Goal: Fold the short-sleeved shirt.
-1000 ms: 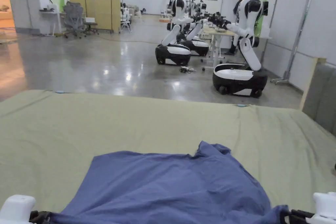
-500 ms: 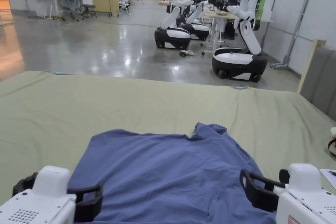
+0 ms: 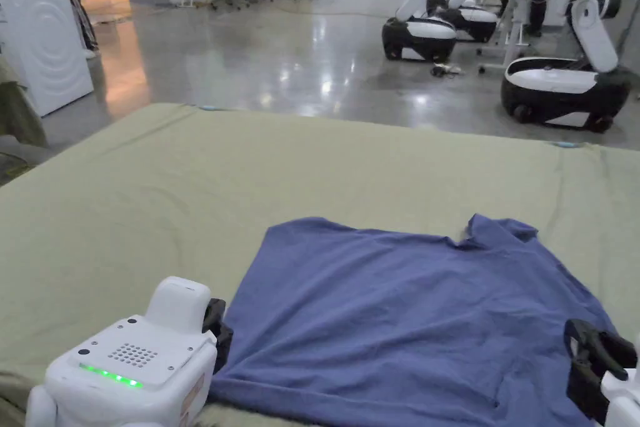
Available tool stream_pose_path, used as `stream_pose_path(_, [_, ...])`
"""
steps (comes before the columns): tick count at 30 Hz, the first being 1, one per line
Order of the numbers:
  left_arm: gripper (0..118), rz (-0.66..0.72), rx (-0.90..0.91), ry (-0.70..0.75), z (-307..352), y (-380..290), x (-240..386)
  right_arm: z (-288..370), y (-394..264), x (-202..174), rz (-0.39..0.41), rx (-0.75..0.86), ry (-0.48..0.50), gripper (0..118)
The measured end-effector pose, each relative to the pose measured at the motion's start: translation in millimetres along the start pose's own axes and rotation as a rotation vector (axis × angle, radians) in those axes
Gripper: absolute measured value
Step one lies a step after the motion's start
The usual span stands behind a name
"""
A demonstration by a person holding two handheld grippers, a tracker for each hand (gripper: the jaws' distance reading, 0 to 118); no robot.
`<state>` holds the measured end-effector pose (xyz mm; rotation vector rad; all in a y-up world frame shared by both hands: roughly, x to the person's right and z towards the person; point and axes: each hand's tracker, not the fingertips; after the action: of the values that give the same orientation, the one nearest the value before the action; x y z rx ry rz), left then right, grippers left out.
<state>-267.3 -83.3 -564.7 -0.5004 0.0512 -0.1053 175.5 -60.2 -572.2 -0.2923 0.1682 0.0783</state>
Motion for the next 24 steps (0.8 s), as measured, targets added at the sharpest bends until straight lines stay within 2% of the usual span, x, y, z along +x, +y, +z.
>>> stream_pose_path(1, [8, 0.010, -0.048, 0.030, -5.2, -10.7, -16.7, 1.6, -2.1, 2.8, -0.002, -0.008, 0.000, 4])
stream_pose_path(2, [29, 0.016, -0.088, 0.043, -10.4, -21.4, -31.0, 1.2, -5.9, 8.8, -0.011, -0.015, 0.000, 4])
stream_pose_path(3, [82, 0.030, -0.126, 0.051, -12.9, -31.9, -40.6, 0.1, -8.3, 12.6, -0.027, -0.030, -0.002, 4])
stream_pose_path(4, [105, 0.036, -0.163, 0.040, -16.8, -41.9, -50.3, -2.3, -10.4, 16.3, -0.048, -0.050, -0.001, 4])
stream_pose_path(5, [112, 0.039, -0.200, 0.022, -21.0, -50.6, -57.3, -5.0, -12.2, 19.3, -0.065, -0.065, 0.000, 4])
stream_pose_path(6, [112, 0.037, -0.215, -0.008, -23.8, -59.2, -60.4, -6.3, -11.2, 22.0, -0.077, -0.076, -0.003, 4])
stream_pose_path(7, [117, 0.033, -0.192, -0.013, -21.7, -63.1, -55.4, -8.5, -12.7, 24.6, -0.088, -0.083, -0.007, 4])
stream_pose_path(14, [111, -0.026, -0.261, -0.059, -55.0, -78.3, -30.5, -15.9, -26.8, 48.8, -0.138, -0.152, -0.046, 4])
stream_pose_path(16, [89, -0.031, -0.271, -0.066, -63.1, -77.2, -24.0, -15.7, -32.6, 59.2, -0.144, -0.187, -0.061, 4])
stream_pose_path(17, [73, -0.031, -0.277, -0.074, -67.4, -76.7, -22.7, -14.7, -34.9, 63.7, -0.140, -0.196, -0.077, 4])
stream_pose_path(18, [51, -0.036, -0.292, -0.090, -73.0, -77.0, -20.8, -13.5, -37.7, 69.5, -0.134, -0.206, -0.092, 4])
stream_pose_path(19, [38, -0.047, -0.300, -0.096, -76.5, -78.7, -19.2, -12.3, -40.3, 76.1, -0.134, -0.217, -0.105, 4])
stream_pose_path(21, [17, -0.061, -0.343, -0.150, -85.8, -82.9, -14.9, -9.9, -45.5, 89.6, -0.151, -0.239, -0.134, 4])
stream_pose_path(24, [6, -0.050, -0.337, -0.138, -81.7, -78.4, -12.5, -2.2, -48.6, 104.8, -0.174, -0.267, -0.169, 4])
